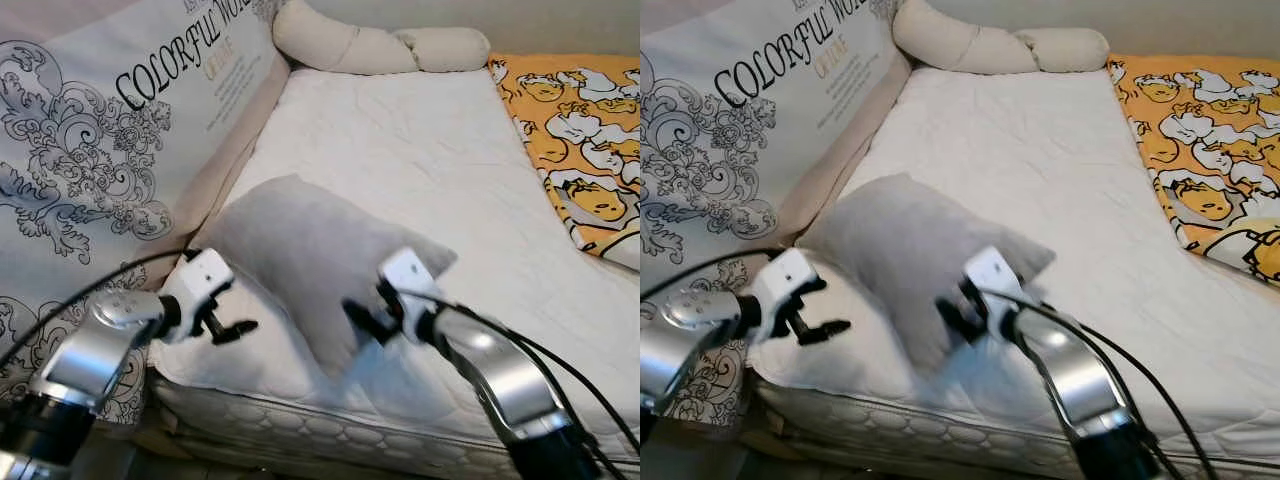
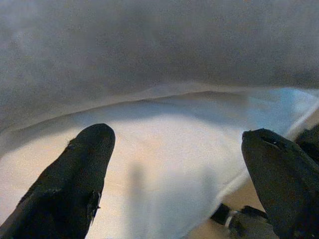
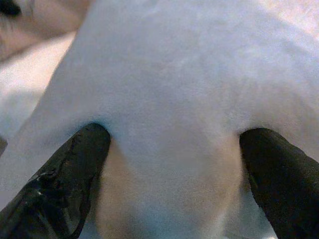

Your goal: Clean up the room

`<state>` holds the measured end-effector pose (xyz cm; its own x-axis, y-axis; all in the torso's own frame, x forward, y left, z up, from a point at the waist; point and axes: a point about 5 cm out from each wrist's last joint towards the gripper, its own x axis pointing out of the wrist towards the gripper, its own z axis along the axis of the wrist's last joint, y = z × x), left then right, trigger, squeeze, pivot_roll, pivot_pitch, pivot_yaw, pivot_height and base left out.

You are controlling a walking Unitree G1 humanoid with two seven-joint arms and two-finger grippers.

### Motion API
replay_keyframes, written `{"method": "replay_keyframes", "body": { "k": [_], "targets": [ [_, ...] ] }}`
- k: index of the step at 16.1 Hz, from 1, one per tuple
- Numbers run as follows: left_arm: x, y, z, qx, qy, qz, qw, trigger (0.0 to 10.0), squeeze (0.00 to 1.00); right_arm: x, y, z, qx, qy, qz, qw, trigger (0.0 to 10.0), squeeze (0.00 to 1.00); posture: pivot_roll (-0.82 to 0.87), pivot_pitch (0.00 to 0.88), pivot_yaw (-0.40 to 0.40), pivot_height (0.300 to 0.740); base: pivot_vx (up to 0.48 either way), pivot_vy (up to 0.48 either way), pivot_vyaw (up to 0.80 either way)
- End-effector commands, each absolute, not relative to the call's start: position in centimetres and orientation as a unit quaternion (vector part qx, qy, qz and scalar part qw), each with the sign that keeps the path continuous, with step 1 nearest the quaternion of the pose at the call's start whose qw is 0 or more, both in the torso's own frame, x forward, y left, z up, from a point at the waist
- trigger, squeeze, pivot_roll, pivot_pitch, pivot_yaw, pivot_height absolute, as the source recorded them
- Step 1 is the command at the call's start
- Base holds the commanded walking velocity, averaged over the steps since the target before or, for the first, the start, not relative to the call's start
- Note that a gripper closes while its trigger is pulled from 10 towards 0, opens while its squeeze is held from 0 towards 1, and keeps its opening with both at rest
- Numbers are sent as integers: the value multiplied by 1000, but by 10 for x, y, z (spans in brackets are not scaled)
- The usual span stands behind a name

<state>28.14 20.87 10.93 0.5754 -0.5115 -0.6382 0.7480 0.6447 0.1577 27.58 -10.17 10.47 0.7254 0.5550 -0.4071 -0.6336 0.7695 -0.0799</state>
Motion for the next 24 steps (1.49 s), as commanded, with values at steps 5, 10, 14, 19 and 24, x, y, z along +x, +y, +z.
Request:
{"method": "replay_keyframes", "body": {
  "k": [5,10,14,19,24],
  "targets": [
    [301,239,127,234,257,-269,898,10000,0,277,-73,154,0,140,357,923,10000,0,-85,0,71,740,0,0,0],
    [311,267,136,229,251,-198,920,10000,0,264,-88,174,2,142,370,918,10000,0,-101,0,69,740,0,0,0],
    [318,235,118,172,244,-234,925,10000,0,311,-135,164,-25,135,214,967,10000,0,-109,0,78,740,0,0,0],
    [325,179,70,-8,270,-197,943,10000,1000,359,-181,131,102,149,141,973,10000,1000,-83,0,92,740,0,0,0],
    [319,148,42,-50,319,-180,929,10000,671,364,-205,101,87,189,72,975,10000,1000,-74,0,90,740,0,0,0]
  ]
}}
